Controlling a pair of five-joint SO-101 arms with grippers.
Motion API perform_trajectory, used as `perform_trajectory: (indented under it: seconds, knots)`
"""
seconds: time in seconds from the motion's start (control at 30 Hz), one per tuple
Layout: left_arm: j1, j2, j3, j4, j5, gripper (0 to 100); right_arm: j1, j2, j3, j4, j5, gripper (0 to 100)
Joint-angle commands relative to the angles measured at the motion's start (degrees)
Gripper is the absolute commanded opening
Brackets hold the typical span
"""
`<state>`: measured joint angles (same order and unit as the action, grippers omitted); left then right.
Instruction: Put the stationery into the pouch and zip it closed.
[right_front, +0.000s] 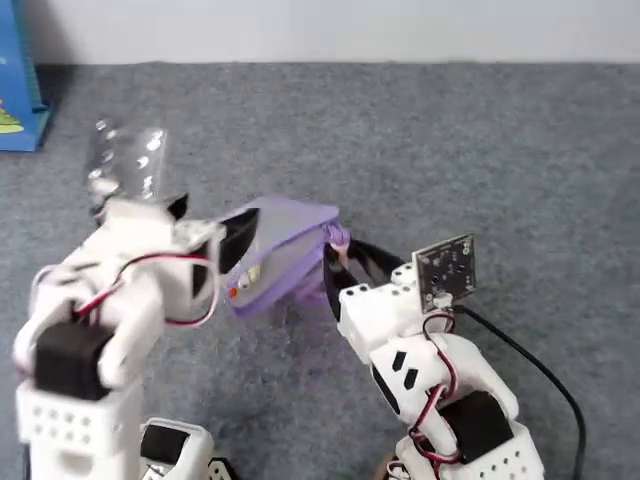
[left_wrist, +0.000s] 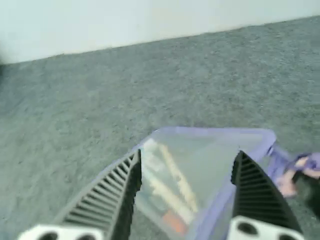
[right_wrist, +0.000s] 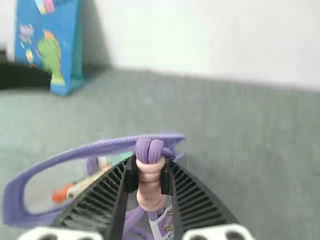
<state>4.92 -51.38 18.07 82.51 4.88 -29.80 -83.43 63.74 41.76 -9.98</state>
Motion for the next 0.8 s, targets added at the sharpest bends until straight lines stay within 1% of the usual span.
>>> perform_trajectory:
  seconds: [0.0,0.17,0.37,0.43,0.53,0.63,0.77]
  knots:
    - [-2.37,-4.75,-3.47,3.25,-1.41,28,0.40,0.66,-8.44,-5.85,2.81,0.7]
    - [-2.29,-10.46,-3.38,6.95,-3.08,28,0.75,10.42,-19.08,-6.29,6.07,0.7]
    - [-2.29,-18.99,-3.21,10.37,-3.25,28,0.48,24.75,-31.56,-1.54,5.89,0.7]
    - [-2.29,-21.54,-1.45,10.55,-3.34,28,0.40,27.91,-34.90,-0.48,5.89,0.7]
    - [-2.29,-24.62,3.91,9.76,-3.34,28,0.40,31.60,-39.30,0.92,6.24,0.7]
    - [-2.64,-27.25,10.86,6.95,-3.34,28,0.40,34.51,-44.04,3.74,7.38,0.7]
    - [-2.64,-30.07,20.00,1.41,-3.25,28,-0.40,39.16,-53.80,13.14,12.40,0.7]
